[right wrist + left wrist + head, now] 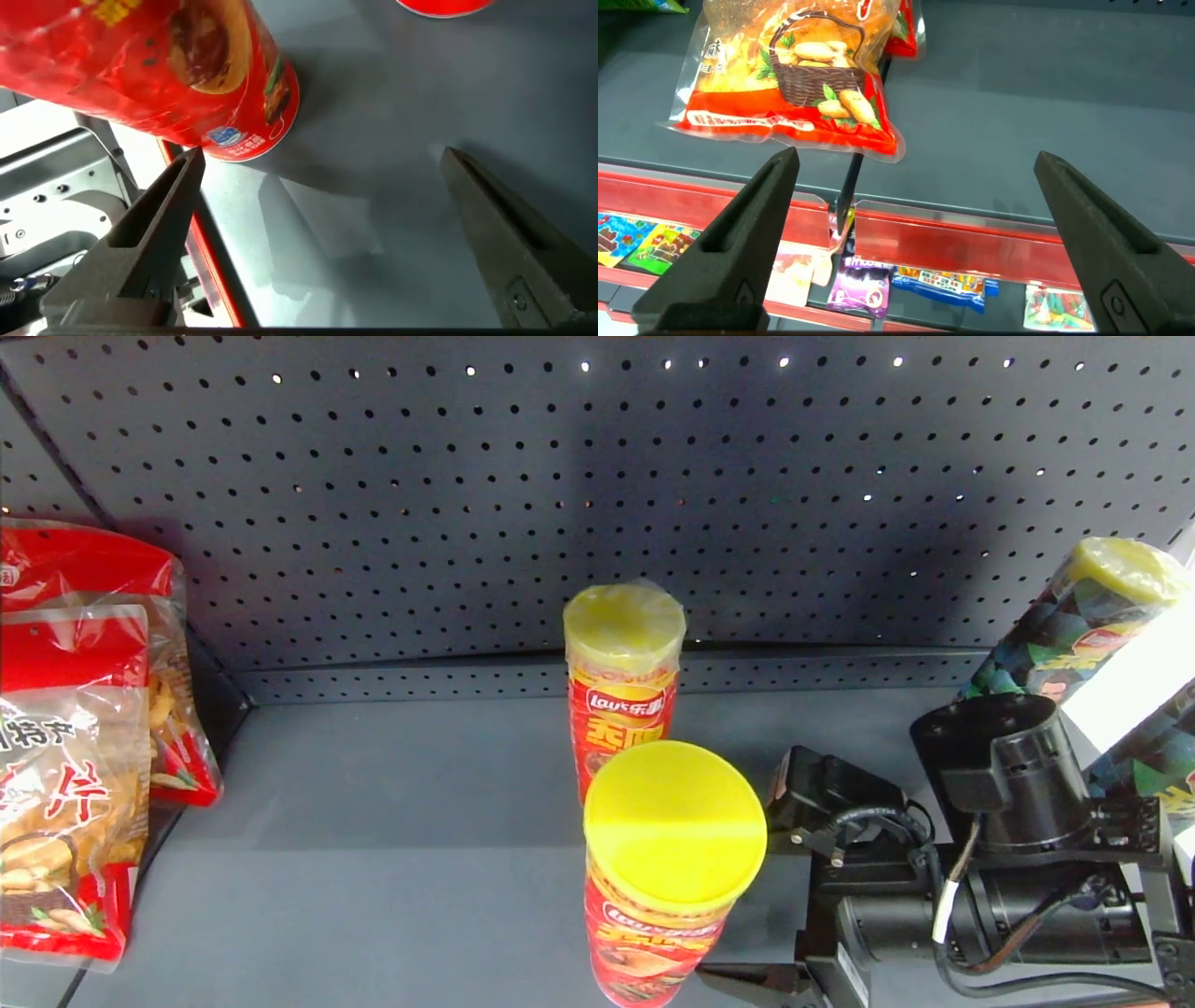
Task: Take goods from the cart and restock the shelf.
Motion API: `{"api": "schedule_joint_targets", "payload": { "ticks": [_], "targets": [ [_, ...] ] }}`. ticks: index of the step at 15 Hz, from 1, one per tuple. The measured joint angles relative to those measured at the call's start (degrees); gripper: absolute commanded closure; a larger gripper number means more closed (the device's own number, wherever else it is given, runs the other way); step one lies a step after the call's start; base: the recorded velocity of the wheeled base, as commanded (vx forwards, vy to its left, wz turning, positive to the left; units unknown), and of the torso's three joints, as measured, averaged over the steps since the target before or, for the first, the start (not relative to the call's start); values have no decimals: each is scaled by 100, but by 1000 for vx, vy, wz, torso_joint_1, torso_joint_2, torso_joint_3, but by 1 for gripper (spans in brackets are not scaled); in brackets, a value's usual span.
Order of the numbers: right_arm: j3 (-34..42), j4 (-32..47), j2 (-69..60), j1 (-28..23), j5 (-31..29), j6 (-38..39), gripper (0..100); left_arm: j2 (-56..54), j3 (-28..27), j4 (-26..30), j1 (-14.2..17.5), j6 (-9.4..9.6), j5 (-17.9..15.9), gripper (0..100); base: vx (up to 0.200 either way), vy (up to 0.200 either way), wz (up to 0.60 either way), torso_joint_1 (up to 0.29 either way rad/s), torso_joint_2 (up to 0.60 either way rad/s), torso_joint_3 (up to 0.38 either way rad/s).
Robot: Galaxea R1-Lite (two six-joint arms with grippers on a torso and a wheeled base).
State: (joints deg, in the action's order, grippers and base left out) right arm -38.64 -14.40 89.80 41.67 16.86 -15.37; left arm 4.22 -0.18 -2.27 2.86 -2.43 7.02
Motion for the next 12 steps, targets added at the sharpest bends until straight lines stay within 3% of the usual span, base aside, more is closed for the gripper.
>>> {"api": "schedule_joint_targets", "payload": {
  "ticks": [12],
  "targets": [
    [-11, -122, 144, 61, -2, 22, 0, 0, 2, 2, 0, 0, -2, 0, 0, 0, 0, 0, 0, 0]
  ]
}}
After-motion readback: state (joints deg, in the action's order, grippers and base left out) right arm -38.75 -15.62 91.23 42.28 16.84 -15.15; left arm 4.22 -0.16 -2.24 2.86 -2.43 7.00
